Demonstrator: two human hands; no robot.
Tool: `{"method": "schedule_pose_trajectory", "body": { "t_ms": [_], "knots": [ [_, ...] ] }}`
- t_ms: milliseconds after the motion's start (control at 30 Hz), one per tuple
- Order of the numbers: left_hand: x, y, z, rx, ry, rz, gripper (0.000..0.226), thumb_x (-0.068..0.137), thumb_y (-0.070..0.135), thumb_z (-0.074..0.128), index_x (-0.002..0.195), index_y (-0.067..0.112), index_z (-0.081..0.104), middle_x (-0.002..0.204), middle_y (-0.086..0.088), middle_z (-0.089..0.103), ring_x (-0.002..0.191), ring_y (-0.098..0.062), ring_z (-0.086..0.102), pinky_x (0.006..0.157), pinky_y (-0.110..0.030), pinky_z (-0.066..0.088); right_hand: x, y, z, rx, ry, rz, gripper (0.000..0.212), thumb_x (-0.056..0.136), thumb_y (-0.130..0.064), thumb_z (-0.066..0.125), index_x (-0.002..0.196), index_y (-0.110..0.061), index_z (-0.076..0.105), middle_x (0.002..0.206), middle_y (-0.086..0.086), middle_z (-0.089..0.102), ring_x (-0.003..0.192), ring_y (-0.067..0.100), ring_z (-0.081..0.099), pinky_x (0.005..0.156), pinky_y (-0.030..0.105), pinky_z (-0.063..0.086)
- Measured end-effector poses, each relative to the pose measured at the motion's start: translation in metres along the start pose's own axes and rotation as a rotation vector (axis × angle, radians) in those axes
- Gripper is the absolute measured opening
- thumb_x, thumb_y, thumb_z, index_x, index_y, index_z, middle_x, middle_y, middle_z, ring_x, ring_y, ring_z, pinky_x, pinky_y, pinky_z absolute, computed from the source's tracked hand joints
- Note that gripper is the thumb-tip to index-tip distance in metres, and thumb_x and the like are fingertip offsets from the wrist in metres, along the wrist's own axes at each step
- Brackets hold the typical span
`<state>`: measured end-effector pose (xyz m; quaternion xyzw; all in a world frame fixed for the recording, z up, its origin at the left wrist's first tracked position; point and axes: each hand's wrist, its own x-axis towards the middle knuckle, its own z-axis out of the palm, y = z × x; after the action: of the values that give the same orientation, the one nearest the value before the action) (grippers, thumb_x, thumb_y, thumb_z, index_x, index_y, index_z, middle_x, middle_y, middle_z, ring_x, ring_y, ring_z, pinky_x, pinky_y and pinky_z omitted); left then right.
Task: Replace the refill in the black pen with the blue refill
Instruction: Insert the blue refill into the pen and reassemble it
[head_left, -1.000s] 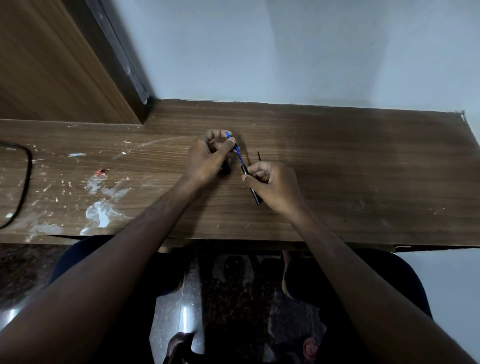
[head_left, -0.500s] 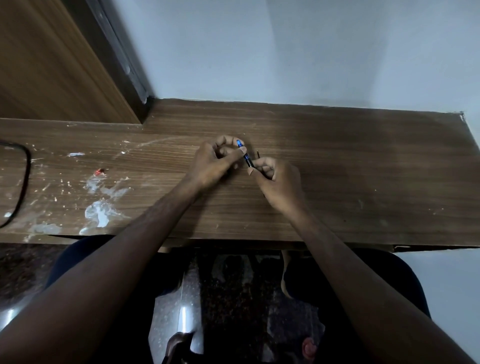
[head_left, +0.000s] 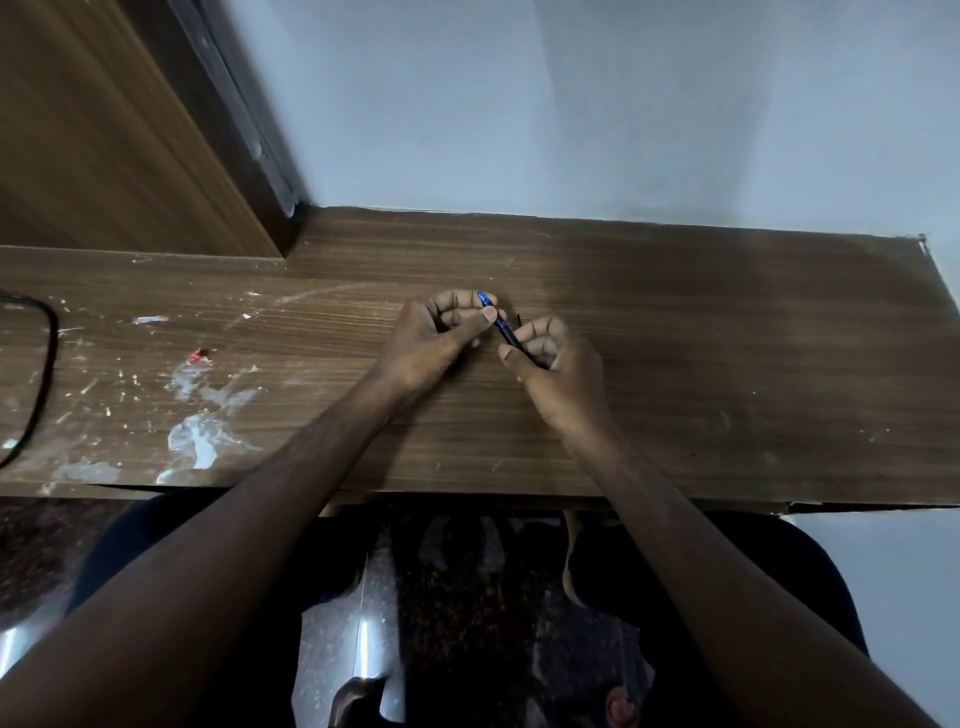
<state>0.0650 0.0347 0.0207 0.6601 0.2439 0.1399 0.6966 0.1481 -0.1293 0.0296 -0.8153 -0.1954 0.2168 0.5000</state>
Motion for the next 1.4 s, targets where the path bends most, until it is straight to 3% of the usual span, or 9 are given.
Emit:
{"method": "schedule_pose_trajectory", "body": {
  "t_ms": [200,367,467,633,867,967,1067,1233,1400],
  "knots": [
    [0.003,-0.004,-0.008,0.007,0.004,-0.012,0.01,0.102,0.016,0.073,0.111,0.02,0.077,0.086,0.011,0.084,0.062,0.005,0.061,0.059,-0.007,0.046,0.002,0.002,0.005,0.006,-0.035,-0.022,0.019,0.106,-0.033,0.065,0.113,-0.019,0.076,0.084,-0.008,0.079,0.063,-0.007,0.064,0.065,0.012,0.049],
    [0.004,-0.003,-0.012,-0.005,0.01,-0.017,0.011,0.102,0.015,0.072,0.111,0.016,0.078,0.082,0.012,0.083,0.061,0.004,0.06,0.057,-0.009,0.046,0.003,-0.001,0.006,0.027,-0.02,-0.02,0.008,0.103,-0.03,0.07,0.103,-0.023,0.073,0.081,-0.007,0.079,0.063,0.001,0.064,0.065,0.031,0.054],
    [0.003,-0.001,-0.013,0.017,-0.015,-0.021,0.016,0.102,0.016,0.072,0.117,0.011,0.078,0.085,0.009,0.083,0.064,0.002,0.062,0.061,-0.01,0.048,0.003,-0.001,0.007,0.068,-0.028,0.015,0.028,0.109,-0.039,0.059,0.106,-0.019,0.077,0.074,-0.011,0.076,0.06,-0.001,0.063,0.06,0.027,0.052],
    [-0.001,0.001,-0.011,0.033,-0.017,-0.026,0.02,0.101,0.015,0.073,0.119,0.007,0.077,0.099,-0.008,0.085,0.07,-0.003,0.064,0.07,-0.015,0.052,0.002,-0.006,0.009,0.043,-0.019,-0.023,0.017,0.1,-0.033,0.075,0.106,-0.017,0.072,0.08,-0.004,0.078,0.063,0.004,0.067,0.065,0.032,0.056],
    [-0.002,0.004,-0.011,0.075,-0.031,-0.011,0.021,0.101,0.013,0.074,0.12,0.003,0.076,0.085,0.007,0.082,0.07,-0.003,0.065,0.071,-0.016,0.052,0.002,-0.01,0.008,0.087,-0.032,0.032,0.027,0.107,-0.039,0.064,0.114,-0.015,0.074,0.081,-0.002,0.077,0.059,0.007,0.063,0.058,0.025,0.049],
    [-0.002,0.008,-0.012,0.067,-0.029,0.003,0.023,0.101,0.011,0.073,0.121,0.002,0.075,0.106,-0.012,0.084,0.086,-0.014,0.073,0.085,-0.027,0.057,0.002,-0.009,0.008,0.054,-0.051,0.017,0.01,0.102,-0.026,0.072,0.106,-0.017,0.069,0.085,-0.003,0.077,0.061,0.007,0.064,0.061,0.026,0.051],
    [-0.001,0.007,-0.013,0.066,-0.034,0.002,0.022,0.101,0.015,0.074,0.121,0.005,0.076,0.109,-0.013,0.084,0.093,-0.029,0.075,0.091,-0.038,0.057,0.002,-0.007,0.009,0.055,-0.086,0.032,0.028,0.112,-0.032,0.054,0.109,-0.014,0.076,0.083,-0.003,0.078,0.058,0.004,0.061,0.057,0.024,0.05],
    [0.001,0.004,-0.014,0.034,-0.023,0.003,0.017,0.1,0.014,0.074,0.117,0.011,0.077,0.105,-0.008,0.085,0.089,-0.01,0.075,0.088,-0.029,0.056,0.002,-0.008,0.01,0.07,-0.064,0.005,0.019,0.104,-0.028,0.07,0.115,-0.012,0.07,0.088,0.002,0.081,0.061,0.004,0.066,0.059,0.018,0.051],
    [0.002,0.003,-0.012,0.026,-0.032,0.009,0.016,0.1,0.013,0.073,0.116,0.014,0.077,0.099,-0.001,0.085,0.078,-0.007,0.068,0.076,-0.021,0.053,0.003,-0.006,0.01,0.07,-0.099,0.032,0.031,0.114,-0.031,0.049,0.114,-0.01,0.073,0.083,-0.003,0.078,0.056,-0.001,0.062,0.054,0.011,0.045]
  ]
}}
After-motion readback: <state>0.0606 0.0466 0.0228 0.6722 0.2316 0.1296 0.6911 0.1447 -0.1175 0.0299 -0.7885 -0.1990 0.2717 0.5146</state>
